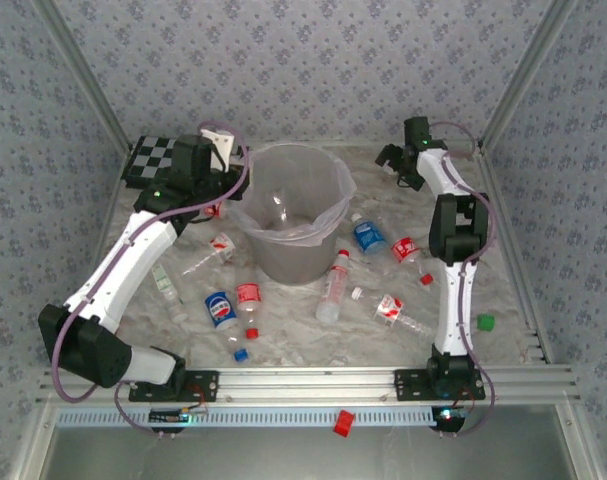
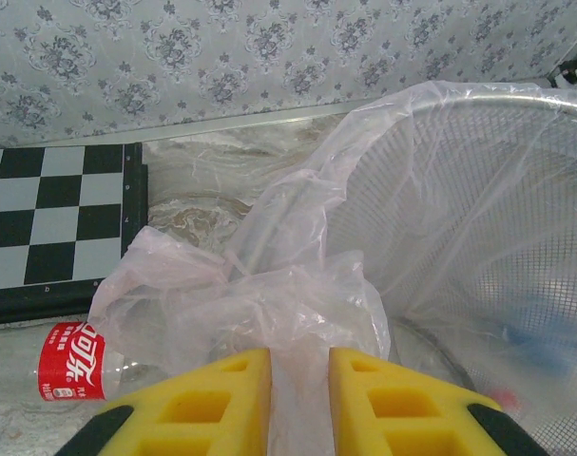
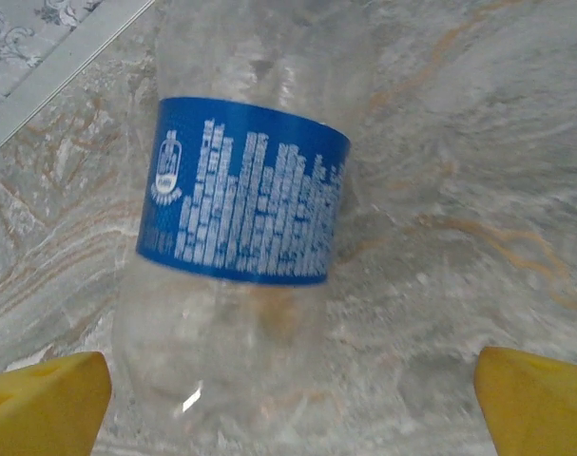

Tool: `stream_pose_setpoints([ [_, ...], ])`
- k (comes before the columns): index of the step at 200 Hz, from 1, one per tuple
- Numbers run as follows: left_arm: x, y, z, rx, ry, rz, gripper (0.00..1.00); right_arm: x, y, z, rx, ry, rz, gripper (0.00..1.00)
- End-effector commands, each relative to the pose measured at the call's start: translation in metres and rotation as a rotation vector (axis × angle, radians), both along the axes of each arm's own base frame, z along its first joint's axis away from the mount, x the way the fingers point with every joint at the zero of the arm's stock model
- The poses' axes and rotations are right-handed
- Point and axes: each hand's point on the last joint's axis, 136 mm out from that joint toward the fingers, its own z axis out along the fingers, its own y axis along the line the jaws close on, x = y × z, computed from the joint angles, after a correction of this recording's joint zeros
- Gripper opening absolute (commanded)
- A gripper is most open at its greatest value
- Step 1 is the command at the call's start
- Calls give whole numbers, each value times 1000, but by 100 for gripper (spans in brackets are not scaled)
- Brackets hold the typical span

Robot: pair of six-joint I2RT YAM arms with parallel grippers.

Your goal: Put the plastic bottles in the bin

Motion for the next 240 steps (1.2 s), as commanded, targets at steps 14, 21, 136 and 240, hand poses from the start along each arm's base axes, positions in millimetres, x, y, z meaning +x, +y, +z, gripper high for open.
stream_pose_setpoints([
  [14, -9, 9, -17, 36, 56, 13, 24, 17, 1, -14, 71, -30, -8, 100],
  [21, -9, 9, -16, 38, 54, 14, 24, 18, 3, -14, 79, -34, 1, 99],
  [136, -7, 8, -23, 48, 72, 8, 25, 5, -10, 30, -75, -74, 92, 66],
  [240, -10, 8, -20, 35, 67, 8, 25, -86, -2, 140, -145, -193, 280, 44],
])
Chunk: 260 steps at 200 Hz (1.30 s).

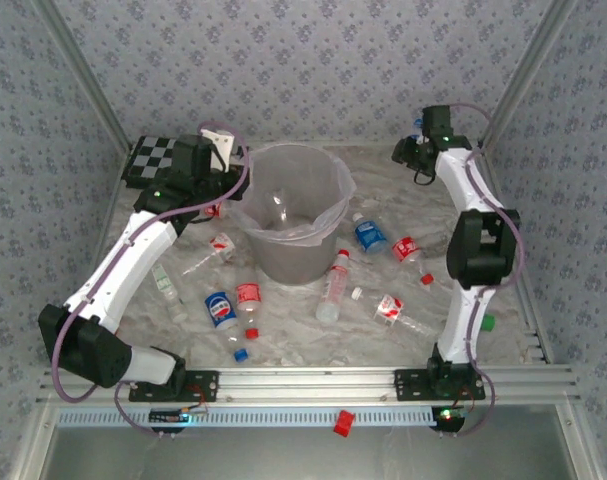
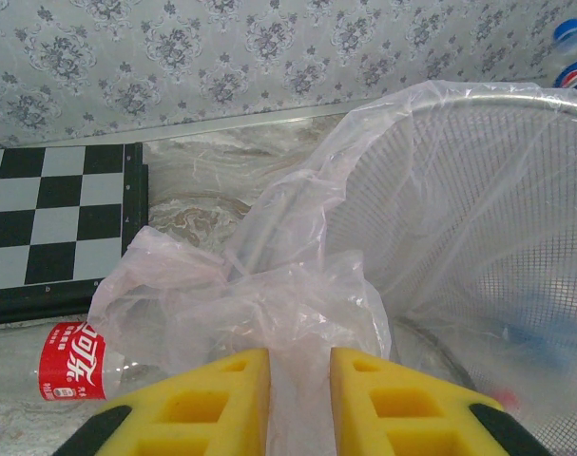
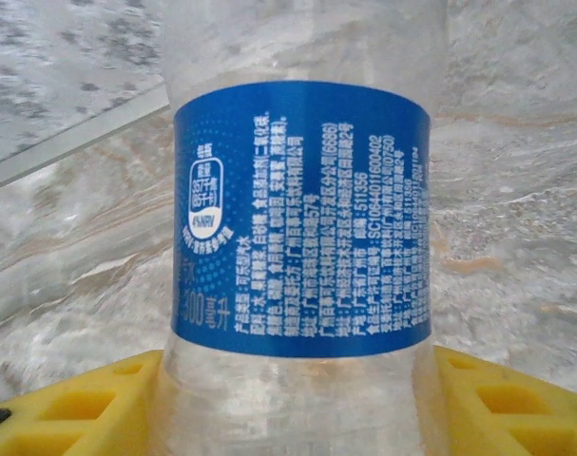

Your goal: Put the plastic bottles in the bin

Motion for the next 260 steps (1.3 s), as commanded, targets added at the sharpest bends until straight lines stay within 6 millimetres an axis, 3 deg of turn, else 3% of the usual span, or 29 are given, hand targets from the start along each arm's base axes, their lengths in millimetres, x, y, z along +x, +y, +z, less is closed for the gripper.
stream_pose_setpoints([
  [1, -10, 7, -20, 34, 67, 6, 24, -30, 7, 30, -9, -34, 102, 44],
  [39, -10, 6, -19, 18, 41, 4, 24, -82, 42, 88, 63, -91, 280, 35],
  [109, -7, 2, -28, 25, 41, -11, 23, -165, 106, 186, 10, -259, 455, 17],
  [150, -6, 1, -32, 27, 42, -14, 23, -204, 157, 223, 26, -361, 600, 13],
  [190, -7, 0, -32, 27, 39, -18, 23, -220, 202, 219, 23, -354, 709, 12],
  [223, -7, 0, -34, 31, 38, -19, 22, -221, 237, 194, -4, -286, 779, 12],
  [260, -8, 0, -32, 38, 27, -19, 22, -224, 271, 151, -108, -170, 857, 12],
])
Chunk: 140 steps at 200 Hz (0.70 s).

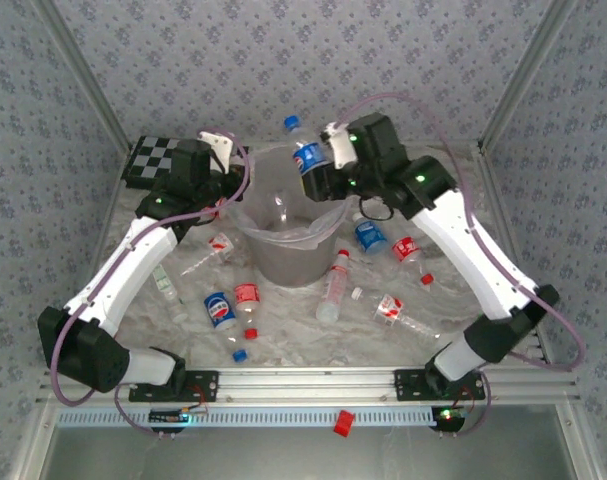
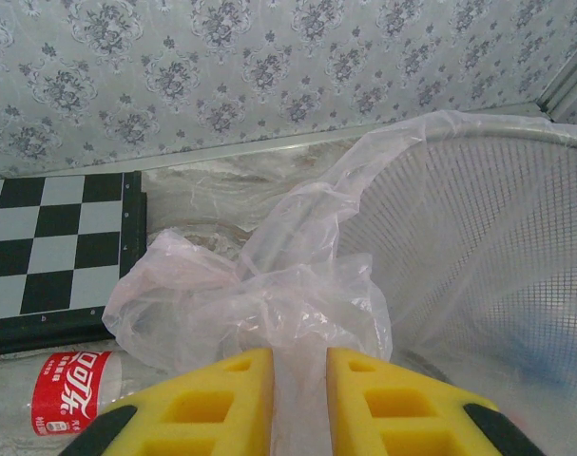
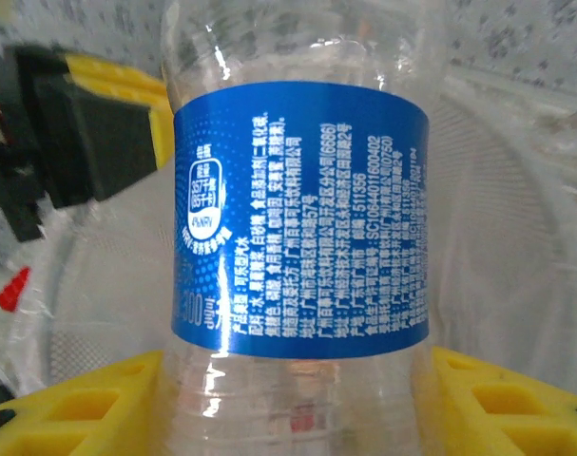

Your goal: Put the plastic bottles in the bin

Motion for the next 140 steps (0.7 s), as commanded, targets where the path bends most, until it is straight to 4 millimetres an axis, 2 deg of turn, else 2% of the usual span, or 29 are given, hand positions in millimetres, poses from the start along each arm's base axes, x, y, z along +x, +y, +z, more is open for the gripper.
stream_pose_setpoints([
  [1, -12, 3, -33, 59, 95, -7, 22, -5, 12, -24, -120, 21, 32, 12],
  [8, -13, 3, -31, 67, 88, -6, 22, -7, 18, -32, -140, 34, 48, 11],
  [15, -14, 5, -30, 76, 81, -1, 22, -7, 21, -40, -151, 43, 54, 6],
  [52, -16, 8, -25, 96, 57, 12, 22, -10, 35, -87, -143, 142, 66, 5],
  [99, -18, 7, -22, 93, 50, 7, 22, -2, 42, -147, -172, 248, 32, 12],
  [121, -18, 8, -22, 101, 45, 11, 22, -2, 44, -172, -179, 296, 28, 21],
  [140, -18, 8, -22, 103, 45, 12, 23, -3, 48, -193, -178, 341, 37, 47],
])
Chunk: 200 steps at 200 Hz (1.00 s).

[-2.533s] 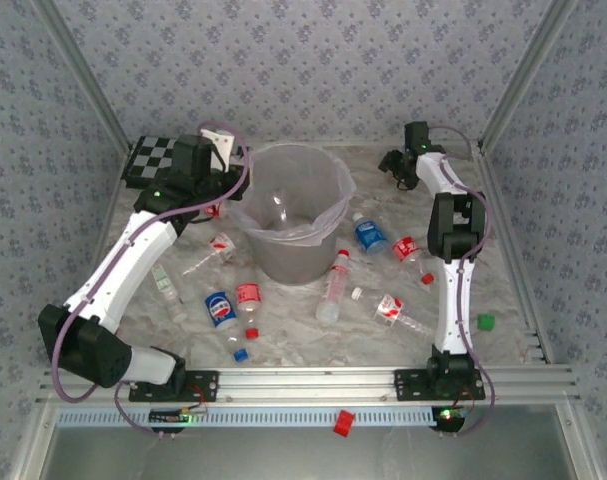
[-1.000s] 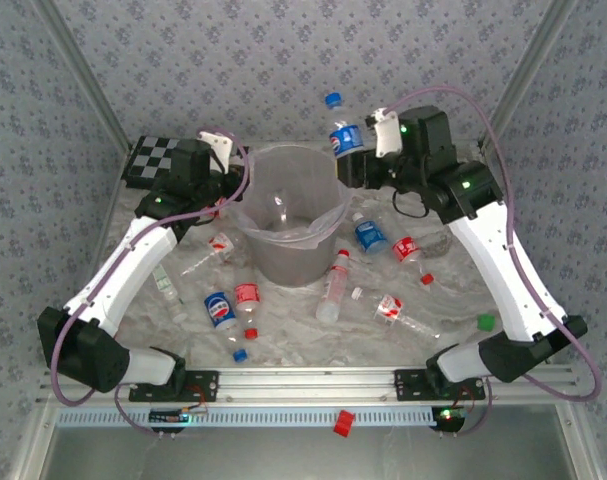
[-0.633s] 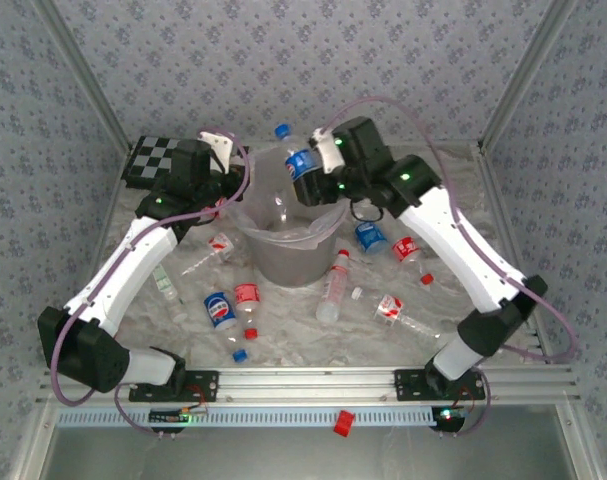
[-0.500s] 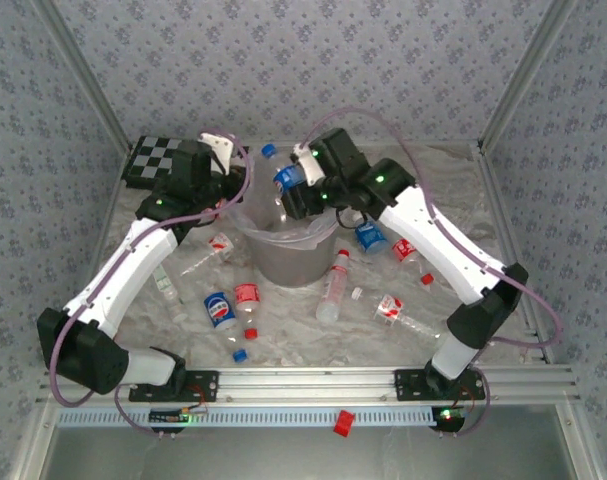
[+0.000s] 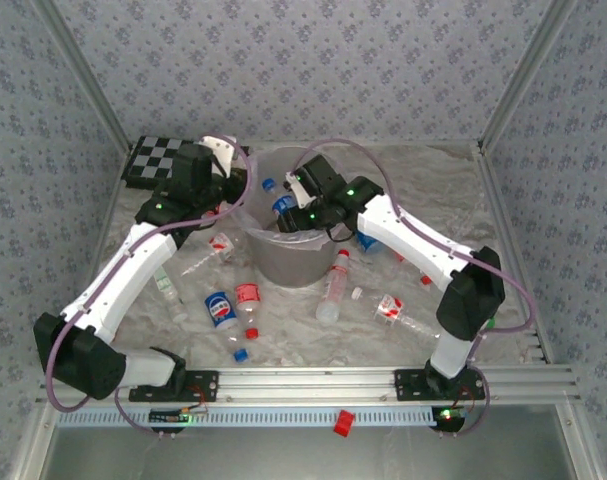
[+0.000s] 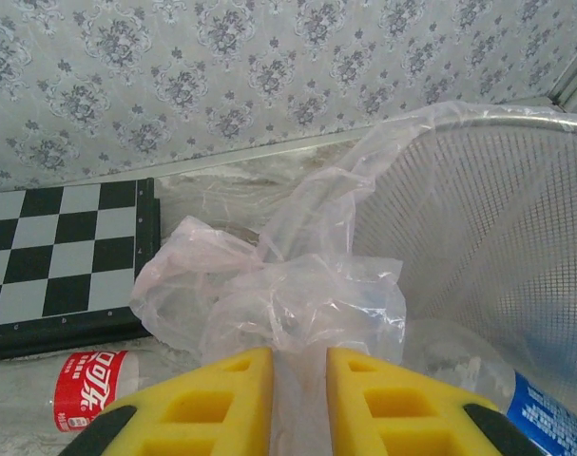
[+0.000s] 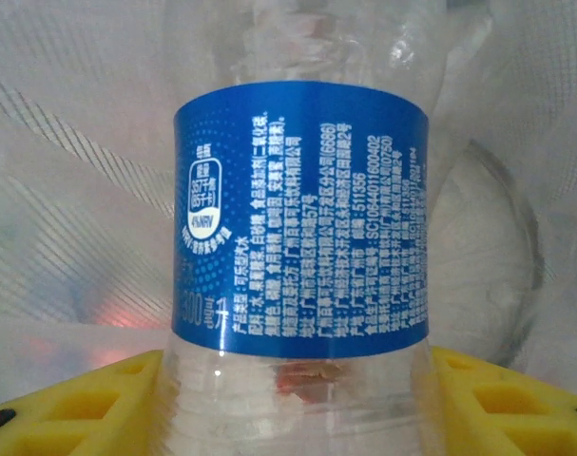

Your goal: Put the plastic bottles in the bin

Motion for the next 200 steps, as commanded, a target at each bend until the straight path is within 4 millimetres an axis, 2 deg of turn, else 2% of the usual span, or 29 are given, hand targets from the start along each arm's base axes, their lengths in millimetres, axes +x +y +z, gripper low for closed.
stream_pose_setpoints([
  [1, -9, 7, -25, 62, 78, 7, 22, -2, 3, -49, -29, 108, -10, 49],
  [13, -10, 7, -25, 61, 79, 5, 23, -2, 4, -60, -32, 131, -10, 60],
  [35, -10, 6, -25, 64, 78, 2, 22, -3, 7, -77, -44, 168, -9, 65],
  [51, -10, 6, -27, 70, 77, 4, 22, -5, 11, -78, -37, 187, 4, 67],
  [67, -10, 6, -27, 71, 78, 5, 22, -4, 12, -69, -39, 161, 15, 69],
  [71, -9, 6, -28, 73, 79, 4, 22, -3, 11, -66, -41, 150, 16, 70],
  [75, -10, 6, -28, 72, 80, 5, 22, -2, 10, -62, -44, 140, 15, 76],
  [83, -9, 6, -28, 72, 80, 5, 22, 0, 8, -55, -49, 117, 14, 78],
  [84, -9, 6, -28, 73, 79, 4, 22, 0, 8, -54, -49, 115, 14, 80],
  [86, -10, 6, -28, 72, 79, 3, 22, 0, 7, -52, -49, 110, 14, 94],
  [87, -10, 6, -28, 72, 80, 3, 22, 1, 7, -51, -49, 107, 15, 97],
  [90, -10, 6, -28, 73, 80, 4, 22, 1, 7, -48, -50, 99, 17, 100],
  [129, -10, 6, -27, 75, 75, 4, 22, -2, 3, -8, -31, 14, 30, 100],
  [200, -12, 6, -23, 72, 64, 3, 22, -14, -30, 102, 46, -267, 5, 100],
])
